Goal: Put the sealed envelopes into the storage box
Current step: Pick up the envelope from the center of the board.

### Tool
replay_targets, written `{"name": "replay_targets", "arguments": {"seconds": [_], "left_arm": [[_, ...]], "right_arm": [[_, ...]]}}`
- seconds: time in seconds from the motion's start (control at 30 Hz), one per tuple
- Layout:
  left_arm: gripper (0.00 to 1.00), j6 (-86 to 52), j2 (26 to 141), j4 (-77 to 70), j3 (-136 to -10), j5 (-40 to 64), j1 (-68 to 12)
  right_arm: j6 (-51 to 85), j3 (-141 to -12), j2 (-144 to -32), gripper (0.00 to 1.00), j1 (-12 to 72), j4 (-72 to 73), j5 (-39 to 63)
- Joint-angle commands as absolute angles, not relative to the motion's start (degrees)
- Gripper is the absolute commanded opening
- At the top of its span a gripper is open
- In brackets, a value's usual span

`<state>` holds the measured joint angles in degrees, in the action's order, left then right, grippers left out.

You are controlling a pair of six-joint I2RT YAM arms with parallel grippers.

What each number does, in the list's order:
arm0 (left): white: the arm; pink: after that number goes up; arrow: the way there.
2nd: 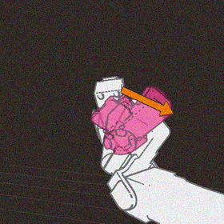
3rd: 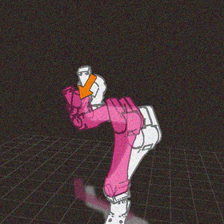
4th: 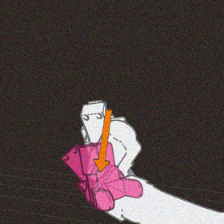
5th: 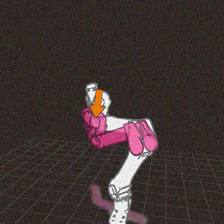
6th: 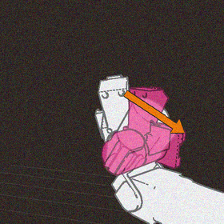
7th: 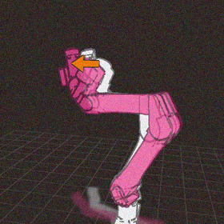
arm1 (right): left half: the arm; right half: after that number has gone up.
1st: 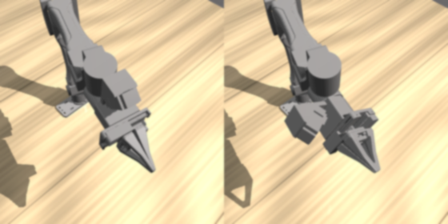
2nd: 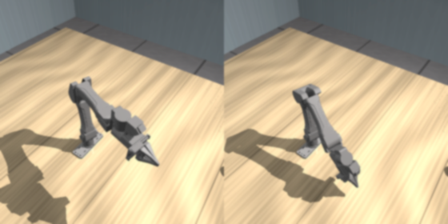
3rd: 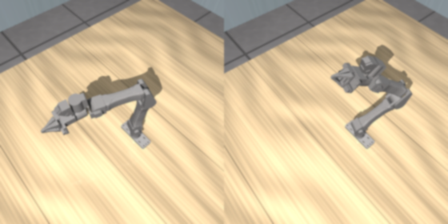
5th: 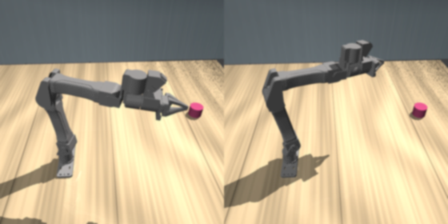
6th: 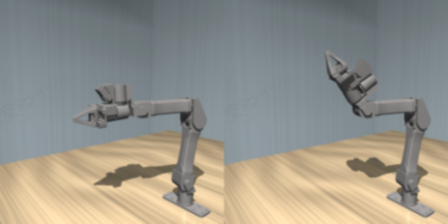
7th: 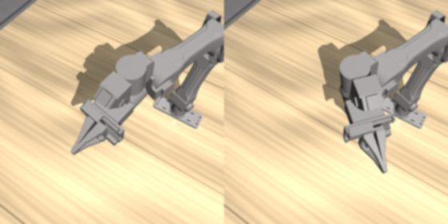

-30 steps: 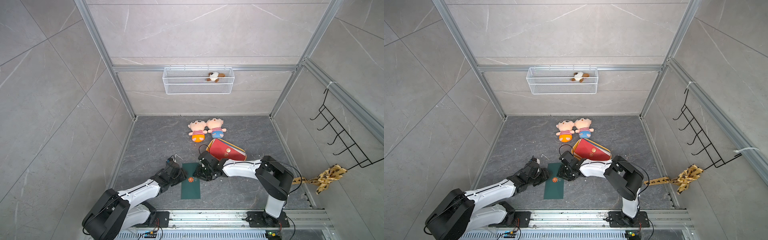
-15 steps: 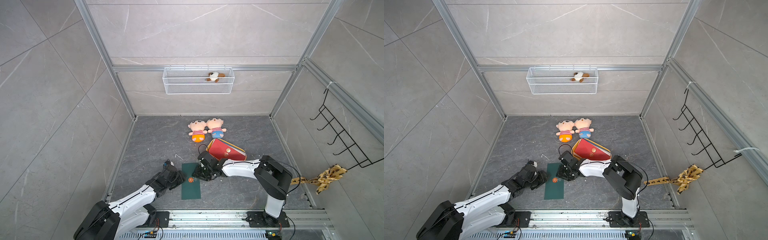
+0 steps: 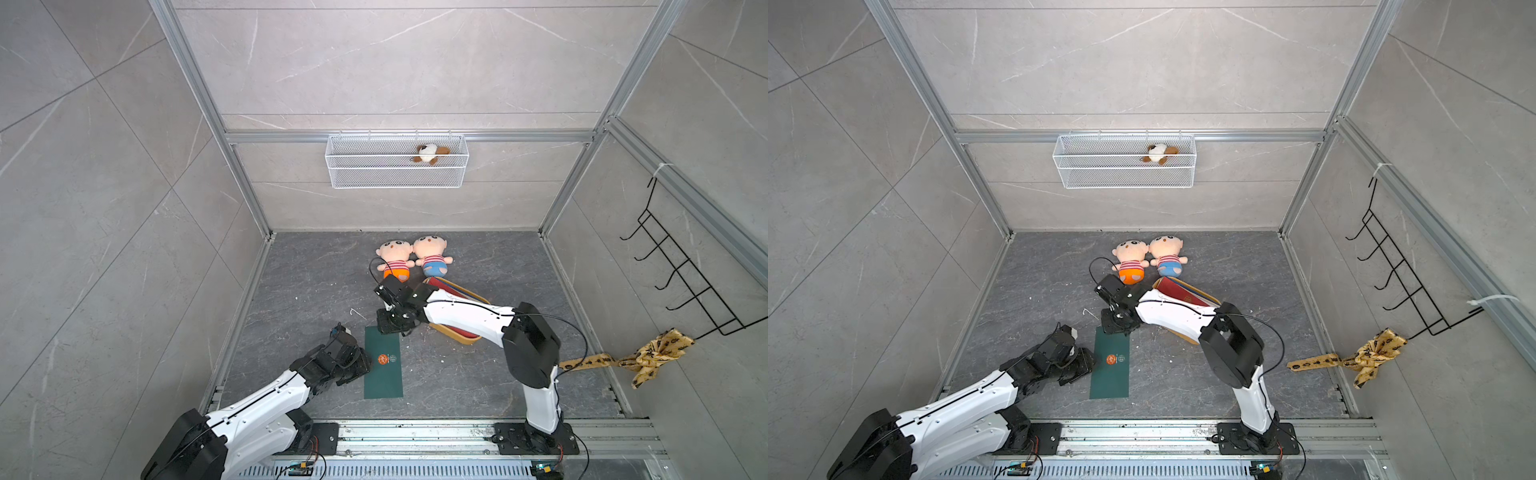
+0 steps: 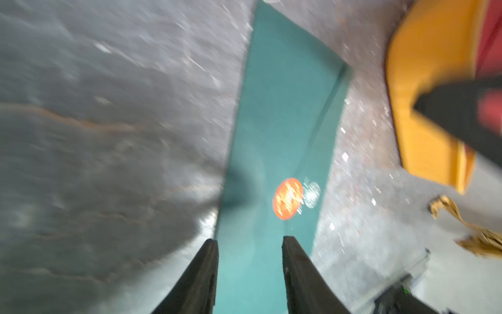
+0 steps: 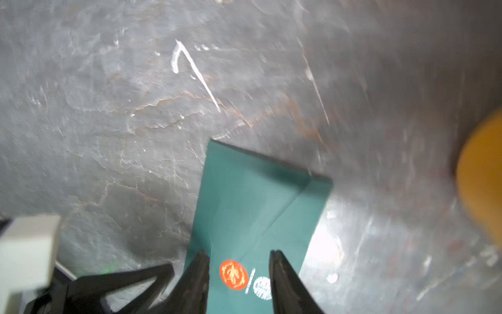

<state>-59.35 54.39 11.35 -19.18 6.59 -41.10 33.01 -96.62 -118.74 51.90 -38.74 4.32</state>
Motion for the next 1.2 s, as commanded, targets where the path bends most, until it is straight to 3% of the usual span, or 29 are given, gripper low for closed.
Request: {"name": "replay_targets", "arguments": {"seconds": [0.0, 0.27, 0.4, 0.7, 1.17], "left_arm": [[0.44, -62.69, 51.89, 13.67, -19.55, 9.46, -45.21], [0.43, -67.38, 50.91, 12.56, -17.41, 5.86, -57.21], [0.43, -68.07, 55.96, 8.9, -16.67, 5.19, -60.92], [0.43, -67.47, 63.29, 1.36, -15.6, 7.45, -62.93], [0.47, -72.16, 61.26, 21.13, -18.28, -9.25, -60.81]], "right_arm": [[19.35, -107.27, -126.86, 0.41, 50.44, -51.47, 2.12], [8.06, -142.46, -148.1, 0.4, 48.7, -72.59, 5.17], [6.42, -168.33, -161.34, 0.4, 48.35, -85.9, 4.65], [6.33, -162.09, -160.73, 0.4, 47.58, -85.7, 6.6], [5.18, -158.38, -160.09, 0.4, 47.31, -84.83, 10.69]]}}
